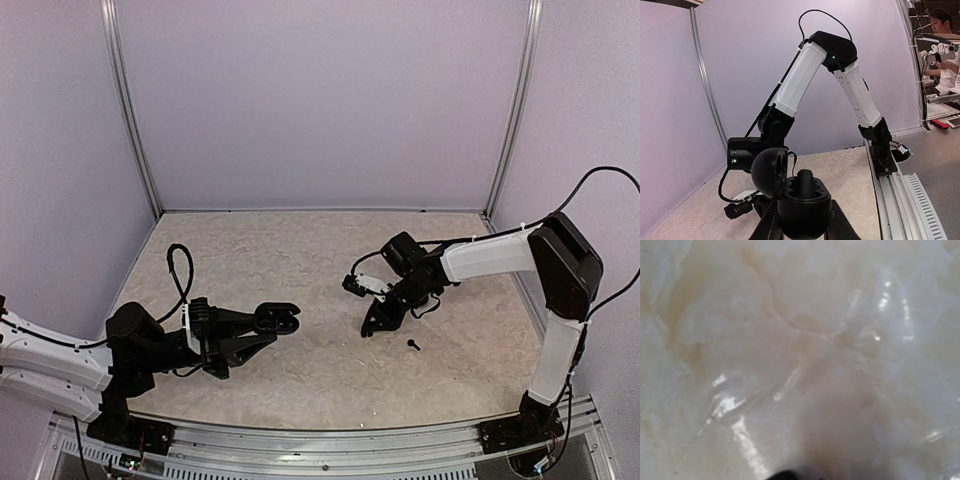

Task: Insert the wireless bluetooth earbuds into the charging case
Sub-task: Pick up the right earbud from the center of the board, then insert the right earbud into the right side groove of the charging case.

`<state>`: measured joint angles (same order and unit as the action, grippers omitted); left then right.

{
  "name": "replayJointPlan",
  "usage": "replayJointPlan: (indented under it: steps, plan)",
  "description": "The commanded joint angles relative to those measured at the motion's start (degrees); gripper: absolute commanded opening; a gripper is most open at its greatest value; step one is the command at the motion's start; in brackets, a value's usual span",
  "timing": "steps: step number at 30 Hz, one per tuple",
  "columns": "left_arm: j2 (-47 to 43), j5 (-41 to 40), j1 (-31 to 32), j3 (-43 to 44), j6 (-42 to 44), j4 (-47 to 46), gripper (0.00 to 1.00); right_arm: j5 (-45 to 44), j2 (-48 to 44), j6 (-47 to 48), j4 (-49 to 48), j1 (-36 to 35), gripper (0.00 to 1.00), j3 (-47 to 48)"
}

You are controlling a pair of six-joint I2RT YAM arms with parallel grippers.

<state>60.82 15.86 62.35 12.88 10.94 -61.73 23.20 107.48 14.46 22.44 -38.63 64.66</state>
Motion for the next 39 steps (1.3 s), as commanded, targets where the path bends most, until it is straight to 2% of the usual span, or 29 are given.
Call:
replayJointPlan:
  steps: [1, 5, 11, 18, 28, 33, 39]
  plan:
    - [-0.17, -0.24, -0.38, 0.28, 0.17, -1.99, 0.01, 0.48, 0.34, 1.19, 4.2, -1.0, 0.13, -0.86]
    - [-0.17, -0.21, -0.44, 0.21, 0.17, -1.9, 0.01, 1.07, -0.48, 1.17, 4.56, -1.16, 0.0, -1.24]
    - [-0.49, -0.36, -0.39, 0.12, 0.13, -1.65, 0.01, 0.43, -5.16, 0.69, 4.07, -1.96, 0.0, -1.81]
    - [-1.35, -0.73, -0.52, 0.1, 0.04, -1.14, 0.01, -3.55, -16.42, -1.0, 2.18, -3.46, 0.0, -1.16]
    - [-1.8, -1.73, -1.49, 0.6, -2.14, -1.54, 0.01, -14.41, -33.54, 0.04, -6.04, -14.28, 0.0, -0.36]
    - [-1.26, -2.44, -1.61, 0.73, -3.14, -3.15, 0.01, -19.78, -37.02, 1.96, -11.88, -21.42, 0.0, -0.41]
    - [-1.05, -3.41, -2.28, 1.33, -4.96, -3.78, 0.0, -28.53, -37.71, 8.54, -18.95, -31.58, 0.0, -0.45]
